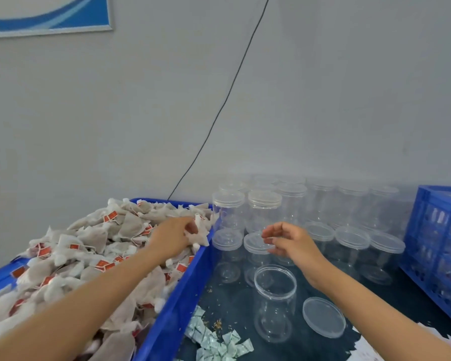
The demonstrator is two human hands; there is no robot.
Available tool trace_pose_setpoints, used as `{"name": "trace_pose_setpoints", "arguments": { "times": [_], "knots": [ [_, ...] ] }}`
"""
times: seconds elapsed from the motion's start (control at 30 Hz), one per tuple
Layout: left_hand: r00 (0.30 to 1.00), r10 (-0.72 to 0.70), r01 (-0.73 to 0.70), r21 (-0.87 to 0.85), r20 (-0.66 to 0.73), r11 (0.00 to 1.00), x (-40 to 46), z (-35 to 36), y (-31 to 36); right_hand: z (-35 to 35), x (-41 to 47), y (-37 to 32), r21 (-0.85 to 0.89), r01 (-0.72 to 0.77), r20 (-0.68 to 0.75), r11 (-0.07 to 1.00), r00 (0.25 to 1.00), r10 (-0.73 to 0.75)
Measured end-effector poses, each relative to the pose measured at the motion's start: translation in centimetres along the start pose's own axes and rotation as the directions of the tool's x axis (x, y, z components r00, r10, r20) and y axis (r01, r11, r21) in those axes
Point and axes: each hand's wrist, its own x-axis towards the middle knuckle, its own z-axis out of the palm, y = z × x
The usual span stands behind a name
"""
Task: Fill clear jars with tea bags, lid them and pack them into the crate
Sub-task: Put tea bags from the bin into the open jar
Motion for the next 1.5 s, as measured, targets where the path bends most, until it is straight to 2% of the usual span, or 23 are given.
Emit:
{"name": "trace_pose_setpoints", "arguments": {
  "times": [0.2,0.37,0.53,0.67,0.83,0.9,0.97,1.03,1.1,1.17,1.2,1.23,1.3,1.37,1.5],
  "knots": [
    [0.990,-0.108,0.123,0.194,-0.089,0.973,1.0,-2.5,-7.8,5.8,0.0,-0.5,-0.022,-0.063,0.100,0.998,0.993,0.065],
    [0.998,-0.022,0.035,0.218,-0.062,0.975,2.4,-1.0,-8.9,9.1,1.4,0.8,0.020,-0.177,0.107,0.984,0.979,0.174],
    [0.993,-0.085,0.104,0.254,-0.087,0.962,4.2,1.6,-8.7,11.0,2.8,2.2,0.140,-0.282,0.062,0.949,0.959,0.276],
    [0.976,-0.059,0.087,0.128,-0.211,0.988,4.4,2.7,-8.3,11.5,3.6,3.0,0.181,-0.332,0.035,0.926,0.943,0.331],
    [0.954,-0.099,0.104,0.001,-0.284,0.995,4.1,2.4,-6.9,11.6,4.1,3.2,0.269,-0.336,0.021,0.903,0.939,0.343],
    [0.943,-0.103,0.052,-0.166,-0.317,0.985,3.9,1.9,-5.8,11.7,4.2,3.1,0.312,-0.296,0.023,0.903,0.952,0.304],
    [0.964,-0.081,-0.051,-0.477,-0.252,0.877,3.5,1.2,-4.4,12.1,4.2,3.0,0.389,-0.244,0.047,0.888,0.968,0.246],
    [0.995,0.049,-0.098,-0.665,-0.092,0.740,2.8,0.9,-2.8,12.7,4.1,2.7,0.498,-0.235,0.135,0.835,0.972,0.193],
    [0.969,0.235,-0.114,-0.694,0.081,0.711,2.3,1.3,-2.0,13.5,3.9,2.5,0.587,-0.254,0.214,0.769,0.964,0.155],
    [0.915,0.351,-0.160,-0.624,0.197,0.765,2.0,1.8,-2.0,14.1,3.7,2.6,0.619,-0.228,0.179,0.751,0.973,0.148],
    [0.911,0.358,-0.176,-0.592,0.205,0.787,2.1,1.9,-2.3,14.2,3.6,2.9,0.609,-0.205,0.132,0.766,0.979,0.157],
    [0.931,0.320,-0.171,-0.567,0.175,0.806,2.2,2.2,-2.7,14.2,3.6,3.1,0.589,-0.189,0.091,0.786,0.982,0.168],
    [0.990,0.126,-0.084,-0.480,0.056,0.873,2.6,2.8,-3.7,13.8,3.7,3.7,0.538,-0.187,0.048,0.822,0.980,0.192],
    [1.000,-0.024,0.017,-0.399,-0.013,0.917,3.0,3.4,-4.5,13.4,3.6,4.2,0.494,-0.219,0.044,0.841,0.973,0.228],
    [0.994,-0.085,0.102,-0.362,0.061,0.927,3.8,5.0,-4.9,13.0,3.6,4.3,0.492,-0.285,0.059,0.823,0.954,0.295]
  ]
}}
